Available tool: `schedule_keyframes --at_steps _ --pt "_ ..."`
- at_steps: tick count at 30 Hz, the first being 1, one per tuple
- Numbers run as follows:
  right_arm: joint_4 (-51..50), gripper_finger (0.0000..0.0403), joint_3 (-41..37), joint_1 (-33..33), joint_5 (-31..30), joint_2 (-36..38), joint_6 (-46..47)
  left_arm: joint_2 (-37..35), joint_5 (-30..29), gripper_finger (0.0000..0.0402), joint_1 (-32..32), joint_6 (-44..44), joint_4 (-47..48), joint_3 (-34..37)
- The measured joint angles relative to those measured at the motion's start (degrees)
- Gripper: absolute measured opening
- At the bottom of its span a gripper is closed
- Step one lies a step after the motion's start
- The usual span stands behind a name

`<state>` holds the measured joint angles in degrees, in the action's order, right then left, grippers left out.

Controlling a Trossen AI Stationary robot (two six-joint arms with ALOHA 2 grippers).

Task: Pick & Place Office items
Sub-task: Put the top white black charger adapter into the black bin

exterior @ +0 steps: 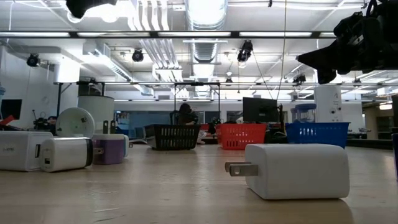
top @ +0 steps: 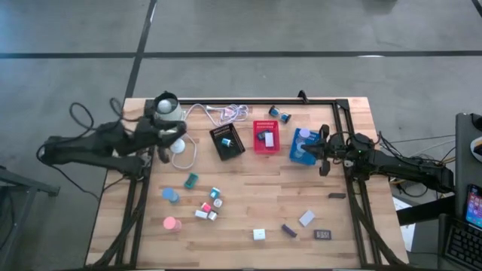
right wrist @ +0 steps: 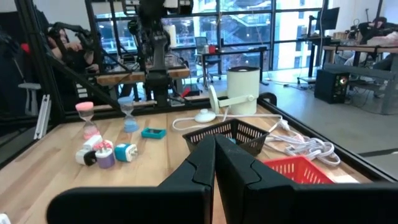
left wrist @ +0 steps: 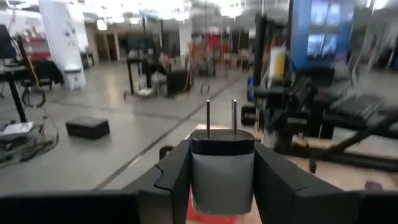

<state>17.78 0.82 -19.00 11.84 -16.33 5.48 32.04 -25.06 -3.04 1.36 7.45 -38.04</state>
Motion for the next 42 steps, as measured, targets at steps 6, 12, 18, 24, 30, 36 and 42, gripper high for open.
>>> schedule_keyframes --at_steps 6,12,18,24,30,36,42 --pt "0.00 0.0008 0.00 0.00 0.17 0.00 0.15 14.58 0.47 0.0133 2.98 0.31 8.57 -13.41" --pt "-0.03 0.0008 0.00 0.00 0.20 0.00 0.15 25.01 5.16 0.0133 8.06 0.73 16.15 -21.66" --pt "-0.09 0.0008 0.00 0.00 0.21 0.00 0.13 33.78 10.04 0.0133 14.45 0.75 18.54 -24.30" --pt "-0.35 0.0008 0.00 0.00 0.23 0.05 0.13 42.35 16.14 0.0133 20.35 0.64 18.16 -24.41" --pt "-1.31 0.0008 0.00 0.00 0.66 0.04 0.13 49.78 17.90 0.0133 23.22 0.46 18.08 -24.31" --pt "-1.31 0.0008 0.00 0.00 0.66 0.04 0.11 56.23 18.71 0.0133 24.77 -0.16 17.99 -24.31" --pt "-1.31 0.0008 0.00 0.00 0.66 0.04 -0.09 61.87 19.00 0.0133 25.17 -0.84 16.64 -24.31"
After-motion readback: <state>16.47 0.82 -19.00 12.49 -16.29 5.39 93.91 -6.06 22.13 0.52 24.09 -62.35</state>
